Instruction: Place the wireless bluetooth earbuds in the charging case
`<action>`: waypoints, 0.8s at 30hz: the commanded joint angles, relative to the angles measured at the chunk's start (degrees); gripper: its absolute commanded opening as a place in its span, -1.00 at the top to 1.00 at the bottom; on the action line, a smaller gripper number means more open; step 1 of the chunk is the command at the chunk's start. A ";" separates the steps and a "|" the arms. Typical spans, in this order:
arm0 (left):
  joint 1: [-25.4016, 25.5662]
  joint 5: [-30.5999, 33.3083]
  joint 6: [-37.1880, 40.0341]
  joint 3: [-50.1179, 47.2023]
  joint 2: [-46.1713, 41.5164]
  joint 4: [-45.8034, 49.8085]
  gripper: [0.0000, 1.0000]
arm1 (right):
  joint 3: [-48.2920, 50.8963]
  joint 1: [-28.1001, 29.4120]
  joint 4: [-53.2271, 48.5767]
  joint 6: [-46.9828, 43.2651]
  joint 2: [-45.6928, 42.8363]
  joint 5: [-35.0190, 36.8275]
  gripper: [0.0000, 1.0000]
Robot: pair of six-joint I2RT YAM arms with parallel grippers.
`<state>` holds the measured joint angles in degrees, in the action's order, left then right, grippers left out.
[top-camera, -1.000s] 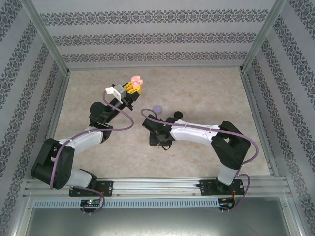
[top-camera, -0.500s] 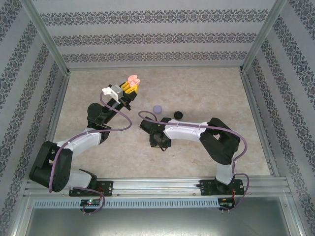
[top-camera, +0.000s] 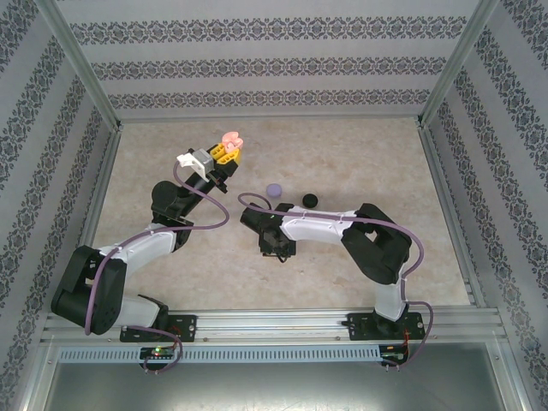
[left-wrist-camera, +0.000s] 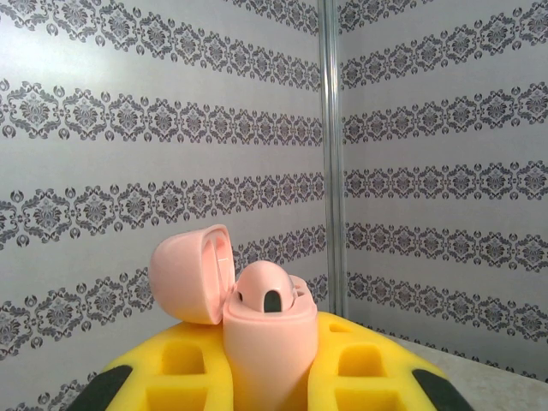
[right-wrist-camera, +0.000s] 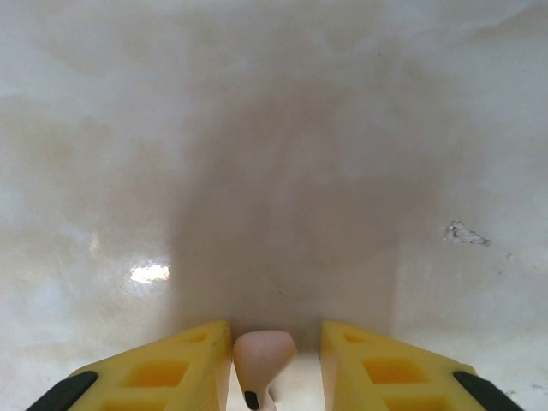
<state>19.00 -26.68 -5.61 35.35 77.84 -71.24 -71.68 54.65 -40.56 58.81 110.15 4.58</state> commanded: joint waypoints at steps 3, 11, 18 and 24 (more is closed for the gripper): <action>-0.69 -0.11 -1.07 -0.39 -0.80 -3.74 1.00 | -0.92 0.85 1.20 0.65 2.17 0.41 0.36; -0.72 -0.39 -1.67 -0.37 -0.43 -3.61 1.00 | -1.63 0.89 1.23 0.35 3.23 0.64 0.49; -0.68 -0.78 -2.20 -0.11 -0.76 -2.59 1.00 | -0.73 0.87 2.25 -0.09 1.13 1.78 0.61; -0.64 -1.22 -3.06 0.14 -1.13 -2.10 1.00 | 0.95 0.54 3.14 -1.82 -3.47 4.85 0.63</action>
<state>19.00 -26.76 -7.14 35.35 77.84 -71.20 -71.72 54.92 -39.62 58.17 109.80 6.17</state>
